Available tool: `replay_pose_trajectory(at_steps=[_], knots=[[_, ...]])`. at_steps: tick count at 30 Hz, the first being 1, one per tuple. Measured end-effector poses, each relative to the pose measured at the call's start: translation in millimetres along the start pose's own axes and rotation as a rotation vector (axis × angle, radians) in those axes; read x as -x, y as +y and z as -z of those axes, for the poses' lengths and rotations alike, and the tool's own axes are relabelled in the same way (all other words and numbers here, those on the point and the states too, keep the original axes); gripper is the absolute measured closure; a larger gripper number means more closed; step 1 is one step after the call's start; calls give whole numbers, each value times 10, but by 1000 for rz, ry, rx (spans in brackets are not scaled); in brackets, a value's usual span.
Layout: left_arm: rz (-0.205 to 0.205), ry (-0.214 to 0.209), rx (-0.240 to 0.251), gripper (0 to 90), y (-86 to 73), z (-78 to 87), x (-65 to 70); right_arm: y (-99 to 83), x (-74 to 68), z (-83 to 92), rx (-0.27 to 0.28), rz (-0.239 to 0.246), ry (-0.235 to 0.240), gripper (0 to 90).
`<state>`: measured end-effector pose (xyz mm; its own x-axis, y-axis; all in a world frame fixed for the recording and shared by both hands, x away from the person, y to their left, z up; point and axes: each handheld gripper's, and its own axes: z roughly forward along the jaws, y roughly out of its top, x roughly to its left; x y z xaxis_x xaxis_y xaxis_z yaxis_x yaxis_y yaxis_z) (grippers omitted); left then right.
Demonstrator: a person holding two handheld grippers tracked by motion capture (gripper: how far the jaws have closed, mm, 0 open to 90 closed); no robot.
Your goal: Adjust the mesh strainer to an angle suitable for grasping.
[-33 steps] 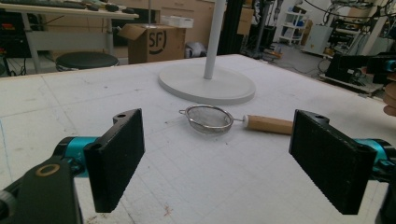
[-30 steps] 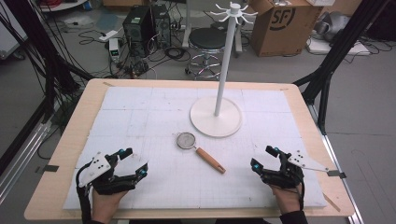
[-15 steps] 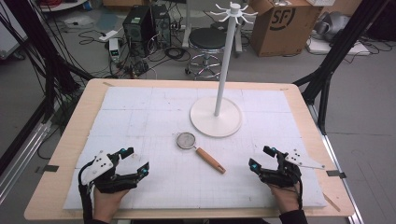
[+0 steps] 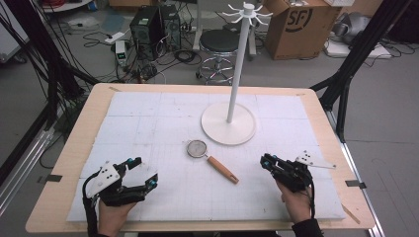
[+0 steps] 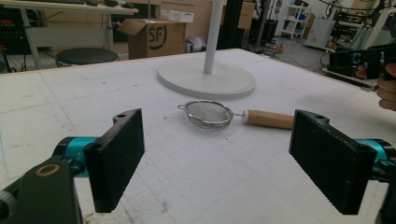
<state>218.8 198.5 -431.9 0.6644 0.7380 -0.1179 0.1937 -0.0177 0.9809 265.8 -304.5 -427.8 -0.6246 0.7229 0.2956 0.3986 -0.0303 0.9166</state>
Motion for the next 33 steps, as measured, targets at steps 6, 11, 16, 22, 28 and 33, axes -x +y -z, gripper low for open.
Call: replay_pose_trajectory(at_steps=[6,11,16,22,28,33], knots=[[3,3,4,187,-5,21,-3,39,-30,-135,-35,-18,12,862],[3,7,15,187,-1,42,-1,65,-26,-259,-45,-73,40,871],[-2,0,7,188,-1,28,9,92,-27,-437,-54,-126,83,896],[-8,-2,4,189,-4,32,20,158,-126,-676,-80,-142,108,886],[-4,-1,7,189,-5,44,24,173,-195,-989,-145,-126,111,891],[-13,7,0,188,-8,46,25,167,-218,-1186,-201,-138,115,895]])
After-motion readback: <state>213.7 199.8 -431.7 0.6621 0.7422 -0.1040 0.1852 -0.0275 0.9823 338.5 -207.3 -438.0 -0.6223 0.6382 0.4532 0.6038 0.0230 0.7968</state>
